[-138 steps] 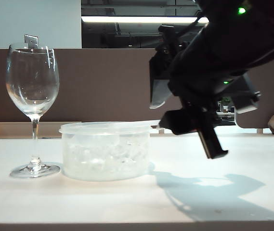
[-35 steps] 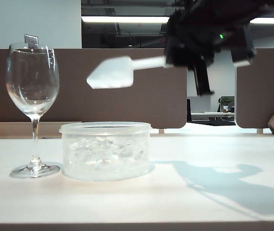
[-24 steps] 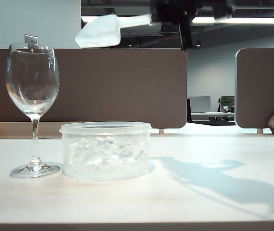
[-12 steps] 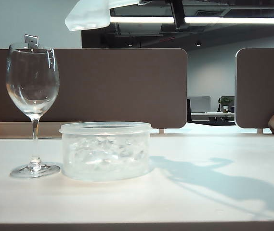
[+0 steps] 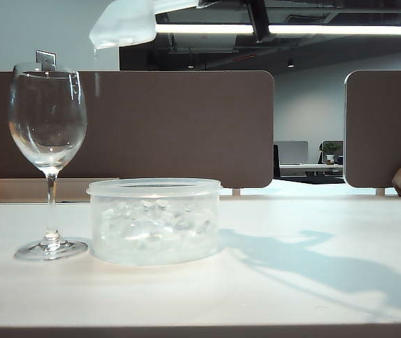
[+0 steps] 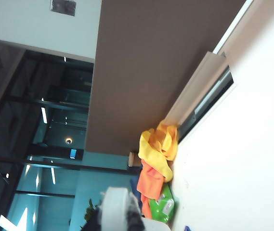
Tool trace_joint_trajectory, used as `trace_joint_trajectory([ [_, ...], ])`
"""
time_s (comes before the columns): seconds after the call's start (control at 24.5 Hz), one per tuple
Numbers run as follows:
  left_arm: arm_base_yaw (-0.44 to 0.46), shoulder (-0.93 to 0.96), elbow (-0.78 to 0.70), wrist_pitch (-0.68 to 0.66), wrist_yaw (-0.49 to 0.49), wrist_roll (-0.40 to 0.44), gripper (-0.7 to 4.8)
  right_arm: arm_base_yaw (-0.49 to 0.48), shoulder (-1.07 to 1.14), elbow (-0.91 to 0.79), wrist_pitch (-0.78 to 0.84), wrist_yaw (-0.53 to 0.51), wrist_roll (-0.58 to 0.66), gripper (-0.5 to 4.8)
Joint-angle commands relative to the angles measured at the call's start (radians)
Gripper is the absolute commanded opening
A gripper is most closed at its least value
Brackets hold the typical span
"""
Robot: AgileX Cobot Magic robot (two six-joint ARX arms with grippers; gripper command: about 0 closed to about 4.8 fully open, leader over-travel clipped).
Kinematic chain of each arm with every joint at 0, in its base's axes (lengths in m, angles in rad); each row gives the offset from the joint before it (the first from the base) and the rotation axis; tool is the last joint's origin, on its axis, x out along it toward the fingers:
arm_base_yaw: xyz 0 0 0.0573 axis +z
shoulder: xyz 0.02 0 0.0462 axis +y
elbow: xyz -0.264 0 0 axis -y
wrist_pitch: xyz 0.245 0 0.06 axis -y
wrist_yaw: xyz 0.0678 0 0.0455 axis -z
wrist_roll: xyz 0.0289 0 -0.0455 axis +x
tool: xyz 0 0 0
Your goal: Pick up an ice shovel filled with ice cubes and pour the ice from the shovel into the glass.
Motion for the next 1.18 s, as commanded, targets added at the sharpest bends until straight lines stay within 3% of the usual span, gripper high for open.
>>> trace_joint_trajectory([
  [0.04, 0.0, 0.001, 0.001, 0.008, 0.002, -0.003, 0.29, 0.005, 0.007, 0.012, 0.009, -0.011, -0.006, -0.02],
  [1.18, 0.0, 0.001, 0.001, 0.008, 0.002, -0.003, 0.29, 0.053, 0.056, 0.058, -0.042, -0.058, -0.02, -0.02],
])
